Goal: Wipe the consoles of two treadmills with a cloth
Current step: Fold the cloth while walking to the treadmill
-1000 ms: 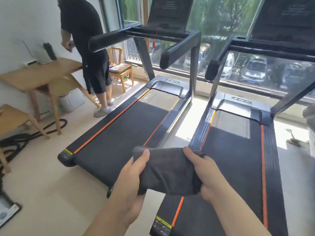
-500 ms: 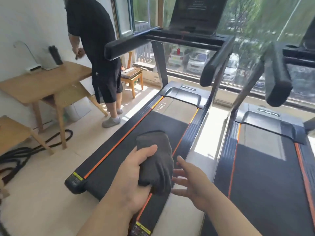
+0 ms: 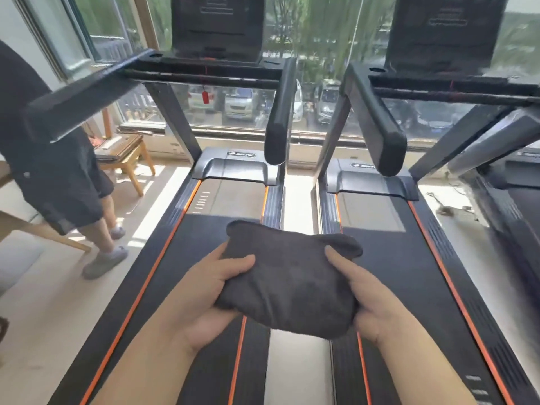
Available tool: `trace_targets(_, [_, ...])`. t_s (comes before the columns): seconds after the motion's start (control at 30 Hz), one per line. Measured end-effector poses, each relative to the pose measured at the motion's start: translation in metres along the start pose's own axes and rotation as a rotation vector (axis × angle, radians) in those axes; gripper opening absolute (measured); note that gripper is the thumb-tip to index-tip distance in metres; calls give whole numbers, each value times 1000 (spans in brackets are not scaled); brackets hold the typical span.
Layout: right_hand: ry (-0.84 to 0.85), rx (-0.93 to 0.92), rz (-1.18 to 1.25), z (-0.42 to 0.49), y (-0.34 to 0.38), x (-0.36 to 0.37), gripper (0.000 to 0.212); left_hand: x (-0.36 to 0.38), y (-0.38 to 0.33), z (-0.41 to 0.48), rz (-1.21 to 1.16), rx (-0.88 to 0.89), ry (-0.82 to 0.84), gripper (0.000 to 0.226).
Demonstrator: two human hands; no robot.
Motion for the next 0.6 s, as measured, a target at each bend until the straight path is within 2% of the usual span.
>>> trace_targets(0.1, [-89, -48, -147, 18, 19, -6, 32, -11, 6, 26, 59, -26, -20, 35])
trace_targets(0.27, [-81, -147, -250, 40, 35, 35, 18, 4, 14, 53, 217, -24, 21, 30])
trace_targets(0.37, [-53, -212, -406, 65, 38, 81, 20, 18, 26, 77, 350, 7, -39, 26])
trace_targets(0.43, [-65, -223, -484, 82, 47, 105, 26, 13, 26, 95, 310, 44, -128, 28])
trace_targets(0.6, [-117, -217, -603, 131, 76, 143, 30, -42, -1, 132, 157, 0, -158, 20])
Point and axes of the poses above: each hand's wrist, its own z-axis towards the middle knuckle, its own x-axis out of the palm, y = z × x, the point moved 8 cm from there along z, towards the middle knuckle, and after that the axes turned 10 degrees about x, right-handed, at the moved point
